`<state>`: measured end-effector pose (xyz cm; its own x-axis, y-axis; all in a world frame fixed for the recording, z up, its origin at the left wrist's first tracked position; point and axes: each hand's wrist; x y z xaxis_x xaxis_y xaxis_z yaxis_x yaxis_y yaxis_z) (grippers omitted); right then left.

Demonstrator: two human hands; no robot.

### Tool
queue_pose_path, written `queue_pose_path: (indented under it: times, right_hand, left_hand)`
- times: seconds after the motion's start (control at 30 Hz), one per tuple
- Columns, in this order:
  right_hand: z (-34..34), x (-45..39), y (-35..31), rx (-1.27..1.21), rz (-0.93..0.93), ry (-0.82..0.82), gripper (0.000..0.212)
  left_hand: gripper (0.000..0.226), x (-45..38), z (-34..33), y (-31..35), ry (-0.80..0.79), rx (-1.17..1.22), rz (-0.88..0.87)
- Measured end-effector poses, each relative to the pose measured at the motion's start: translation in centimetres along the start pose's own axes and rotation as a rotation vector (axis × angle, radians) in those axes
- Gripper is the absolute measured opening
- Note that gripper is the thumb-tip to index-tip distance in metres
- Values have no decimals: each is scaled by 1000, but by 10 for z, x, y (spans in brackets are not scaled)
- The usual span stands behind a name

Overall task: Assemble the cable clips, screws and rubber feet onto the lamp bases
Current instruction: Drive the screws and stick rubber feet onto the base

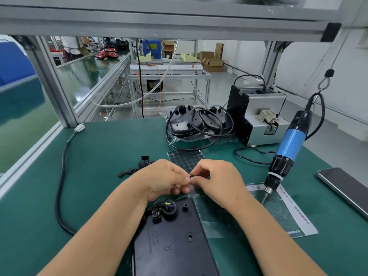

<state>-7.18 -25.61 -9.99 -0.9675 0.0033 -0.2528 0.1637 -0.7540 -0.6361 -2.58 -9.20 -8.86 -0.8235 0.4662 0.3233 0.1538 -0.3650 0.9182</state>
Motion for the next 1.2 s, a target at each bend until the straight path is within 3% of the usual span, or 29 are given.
queue_pose_path:
  times: [0.13, 0.33, 0.53, 0.7, 0.8, 1.2]
  right_hand:
    - [-1, 1, -3, 19, -27, 7, 14]
    - [-4, 3, -5, 18, -27, 22, 25]
    - [-6, 4, -6, 33, 6, 30, 18]
    - [-1, 2, -4, -113, -13, -6, 16]
    - [-2, 2, -4, -31, 6, -30, 6]
    - [-6, 5, -12, 203, 139, -7, 19]
  left_hand:
    - [27, 0, -1, 3, -30, 116, 49]
    - [27, 0, -4, 6, 15, 91, 90]
    - [22, -1, -4, 6, 59, 89, 122]
    - [20, -2, -4, 4, 73, 110, 116]
    - [20, -2, -4, 5, 67, 98, 117]
    - [18, -3, -4, 4, 88, 97, 143]
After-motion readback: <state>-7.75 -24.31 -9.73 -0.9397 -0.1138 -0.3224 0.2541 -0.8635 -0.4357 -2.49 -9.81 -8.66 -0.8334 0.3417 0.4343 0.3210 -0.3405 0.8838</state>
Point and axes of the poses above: each hand's wrist, its own x-axis away from the middle knuckle, its own z-axis out of the back of the hand, y = z × x, and after that the axes turned 6 degrees about -x, right-handed
